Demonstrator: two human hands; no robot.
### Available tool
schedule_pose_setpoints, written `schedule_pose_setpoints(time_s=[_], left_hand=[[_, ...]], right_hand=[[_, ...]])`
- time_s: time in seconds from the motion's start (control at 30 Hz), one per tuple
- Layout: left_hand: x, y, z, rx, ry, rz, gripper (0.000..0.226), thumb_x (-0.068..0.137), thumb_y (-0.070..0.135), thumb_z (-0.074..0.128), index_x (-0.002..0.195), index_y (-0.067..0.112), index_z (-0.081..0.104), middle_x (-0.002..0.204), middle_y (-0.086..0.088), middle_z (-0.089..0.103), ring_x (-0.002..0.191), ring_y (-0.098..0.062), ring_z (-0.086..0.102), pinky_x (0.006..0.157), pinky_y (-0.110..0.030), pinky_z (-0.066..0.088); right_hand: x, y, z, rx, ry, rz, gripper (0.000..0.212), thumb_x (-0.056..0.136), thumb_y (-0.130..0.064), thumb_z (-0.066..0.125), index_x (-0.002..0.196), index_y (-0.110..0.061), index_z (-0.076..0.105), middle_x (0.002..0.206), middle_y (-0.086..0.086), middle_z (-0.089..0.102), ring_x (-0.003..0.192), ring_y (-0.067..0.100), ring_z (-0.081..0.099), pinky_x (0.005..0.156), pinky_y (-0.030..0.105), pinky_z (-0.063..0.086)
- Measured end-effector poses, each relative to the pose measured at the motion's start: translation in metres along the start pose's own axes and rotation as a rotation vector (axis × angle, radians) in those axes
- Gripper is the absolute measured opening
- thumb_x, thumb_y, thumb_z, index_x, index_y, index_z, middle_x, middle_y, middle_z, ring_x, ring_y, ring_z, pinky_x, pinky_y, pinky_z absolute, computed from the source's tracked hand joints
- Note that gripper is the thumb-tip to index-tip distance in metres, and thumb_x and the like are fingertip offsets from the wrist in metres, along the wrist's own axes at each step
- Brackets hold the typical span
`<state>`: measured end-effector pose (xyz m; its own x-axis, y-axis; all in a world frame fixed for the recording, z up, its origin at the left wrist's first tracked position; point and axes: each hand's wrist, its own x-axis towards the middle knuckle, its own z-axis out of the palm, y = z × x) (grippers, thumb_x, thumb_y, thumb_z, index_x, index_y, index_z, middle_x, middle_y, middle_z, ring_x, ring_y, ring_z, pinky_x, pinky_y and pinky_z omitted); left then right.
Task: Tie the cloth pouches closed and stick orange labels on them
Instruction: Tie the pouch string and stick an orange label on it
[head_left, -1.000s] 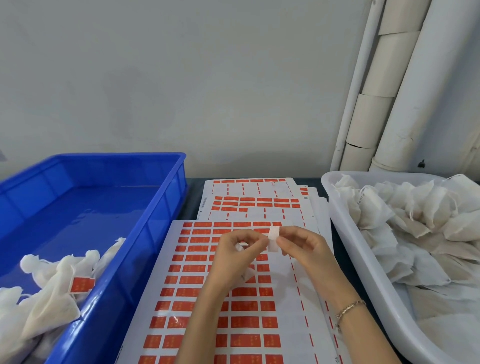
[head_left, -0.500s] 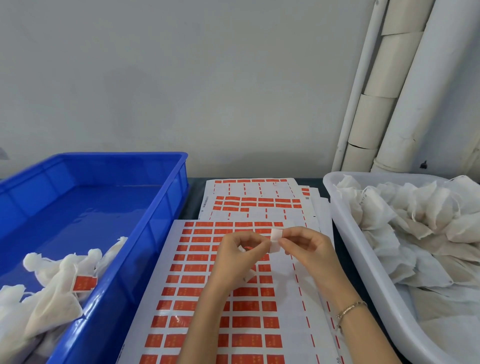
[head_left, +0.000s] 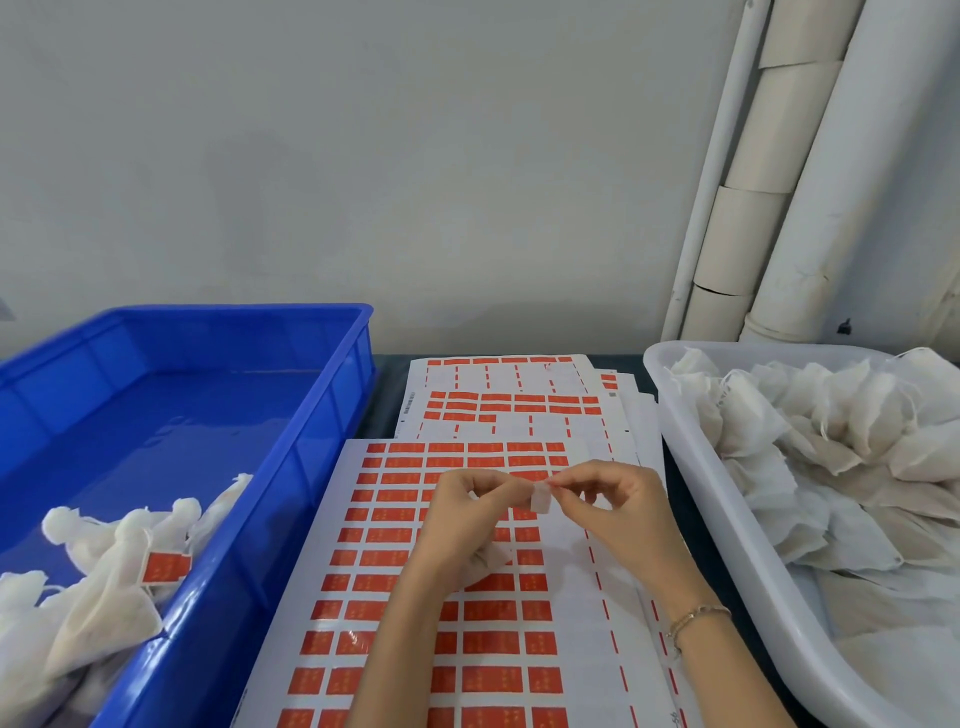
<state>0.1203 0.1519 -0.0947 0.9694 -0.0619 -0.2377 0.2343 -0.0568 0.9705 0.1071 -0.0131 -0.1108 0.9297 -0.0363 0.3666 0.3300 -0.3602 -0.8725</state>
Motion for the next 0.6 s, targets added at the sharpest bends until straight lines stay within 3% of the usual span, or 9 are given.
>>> schedule_pose_setpoints(time_s=[0.13,0.3,0.6], left_hand=[[0.0018,0.0013,-0.0024,-0.072,-0.012,-0.063,0.009,0.081,0.016,0.072,0.075,0.016,0.078,0.043,0.002,0.045,0.035,-0.008,0.028,0.039,-0.018,0.027],[0.0032,0.0008,-0.0055,-0.088,-0.029,-0.099,0.009,0.083,0.017,0.072,0.076,0.014,0.077,0.046,-0.002,0.043,0.036,-0.009,0.028,0.038,-0.017,0.028],[0.0069,-0.0018,-0.0067,-0.072,-0.043,-0.093,0.011,0.084,0.017,0.072,0.074,0.016,0.077,0.048,-0.004,0.043,0.038,-0.01,0.028,0.038,-0.017,0.029]], right_hand=[[-0.0041,-0.0034,0.0018,-0.108,0.019,-0.102,0.033,0.077,-0.012,0.077,0.085,-0.043,0.068,0.088,-0.024,0.069,0.09,-0.002,0.062,0.074,0.007,0.049],[-0.0043,-0.0043,0.0039,-0.16,0.047,-0.21,0.026,0.076,-0.006,0.077,0.09,-0.027,0.075,0.089,-0.019,0.069,0.088,-0.004,0.064,0.078,0.006,0.049],[-0.0047,-0.0029,0.0048,-0.275,0.069,-0.308,0.022,0.072,-0.005,0.079,0.09,-0.018,0.077,0.09,-0.016,0.067,0.078,-0.004,0.063,0.073,0.006,0.051]])
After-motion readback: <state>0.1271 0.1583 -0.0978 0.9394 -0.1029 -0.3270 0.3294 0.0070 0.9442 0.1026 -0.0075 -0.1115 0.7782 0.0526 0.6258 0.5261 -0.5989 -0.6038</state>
